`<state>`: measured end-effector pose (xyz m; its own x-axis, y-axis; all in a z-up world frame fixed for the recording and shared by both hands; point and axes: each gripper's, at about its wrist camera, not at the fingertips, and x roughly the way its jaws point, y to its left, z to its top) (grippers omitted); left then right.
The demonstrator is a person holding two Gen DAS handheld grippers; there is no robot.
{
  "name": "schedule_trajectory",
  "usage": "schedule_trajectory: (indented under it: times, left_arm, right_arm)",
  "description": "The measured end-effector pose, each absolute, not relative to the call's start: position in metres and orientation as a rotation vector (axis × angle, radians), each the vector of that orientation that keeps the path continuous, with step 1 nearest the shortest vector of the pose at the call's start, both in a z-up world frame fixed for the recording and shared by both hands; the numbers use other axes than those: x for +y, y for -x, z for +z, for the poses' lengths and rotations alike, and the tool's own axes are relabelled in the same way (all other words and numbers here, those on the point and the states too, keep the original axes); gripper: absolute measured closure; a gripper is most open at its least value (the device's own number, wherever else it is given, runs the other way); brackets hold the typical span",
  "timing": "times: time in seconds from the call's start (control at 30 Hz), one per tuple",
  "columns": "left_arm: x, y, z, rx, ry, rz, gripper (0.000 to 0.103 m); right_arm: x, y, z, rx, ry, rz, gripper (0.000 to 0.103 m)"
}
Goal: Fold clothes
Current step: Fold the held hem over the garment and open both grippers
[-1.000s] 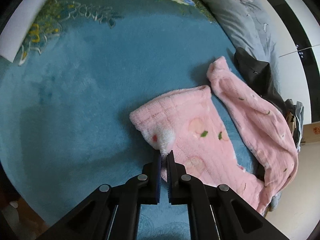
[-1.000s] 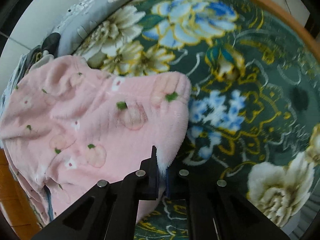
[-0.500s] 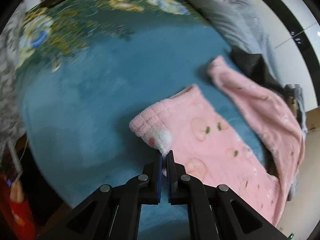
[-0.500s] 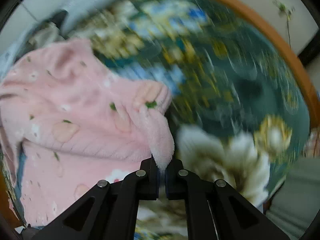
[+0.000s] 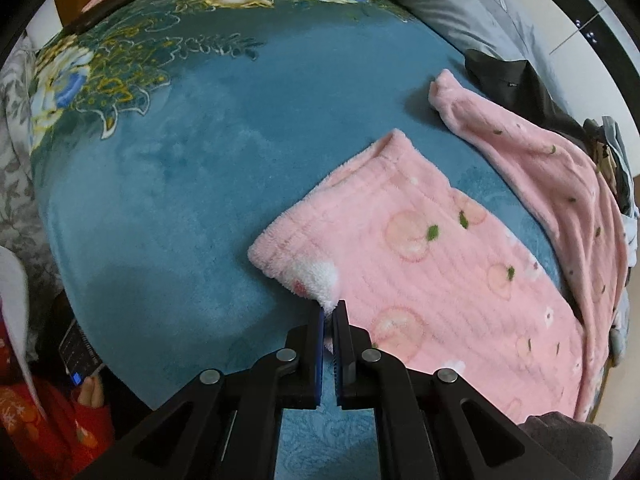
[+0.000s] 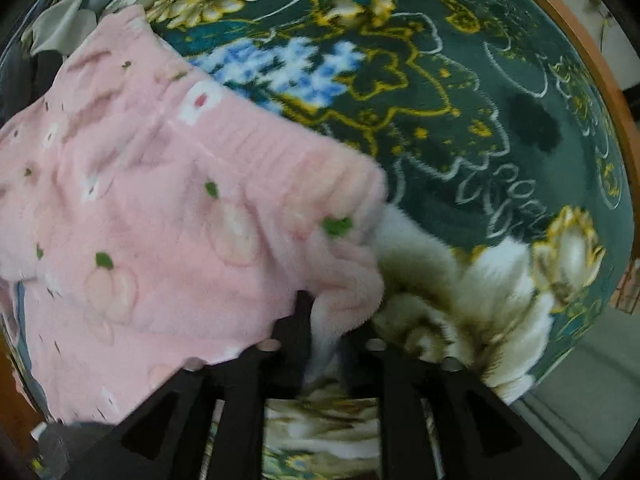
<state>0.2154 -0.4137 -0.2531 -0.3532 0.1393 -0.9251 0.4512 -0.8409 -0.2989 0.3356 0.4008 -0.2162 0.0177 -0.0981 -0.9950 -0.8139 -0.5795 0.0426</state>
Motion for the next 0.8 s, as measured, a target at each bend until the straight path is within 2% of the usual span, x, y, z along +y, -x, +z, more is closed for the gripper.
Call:
schedule_trajectory:
  times: [0.03, 0.13, 0.3, 0.43, 0.47, 0.6, 0.8]
  left_arm:
    - [-0.414, -0.216, -0.255, 0.782, -1.663, -2.3, 0.096]
    - [-0.416, -0.217, -0.26, 0.774, -1.698, -2.287, 0.095]
    - [-0.426, -0.219, -0.254, 0.804, -1.686, -2.272, 0.092]
    - [-0.445, -0.223, -0.241, 0.872, -1.614, -2.239, 0.066]
    - [-0.449, -0.224, -0.237, 0.889, -1.595, -2.231, 0.064]
    - [-0.459, -0.22, -0.224, 0.977, -1.518, -2.227, 0.062]
    - [-0.428, -0.159, -0.22, 1.083, -1.534, -2.287, 0.061]
  right_arm:
    - [0.405, -0.341, -0.215, 0.945, 1.742, 1.591, 0.054]
    - [0.419, -0.355, -0.203, 0.983, 1.67, 1.565, 0.049]
    - [0.421, -0.343, -0.178, 0.931, 1.501, 1.597, 0.049]
    - [0.421, -0.325, -0.153, 0.869, 1.357, 1.603, 0.049]
    - [0.423, -0.323, -0.147, 0.881, 1.313, 1.602, 0.049]
    - [0.419, -0.299, -0.134, 0.942, 1.205, 1.649, 0.048]
    - [0.406, -0.234, -0.162, 0.945, 1.303, 1.748, 0.048]
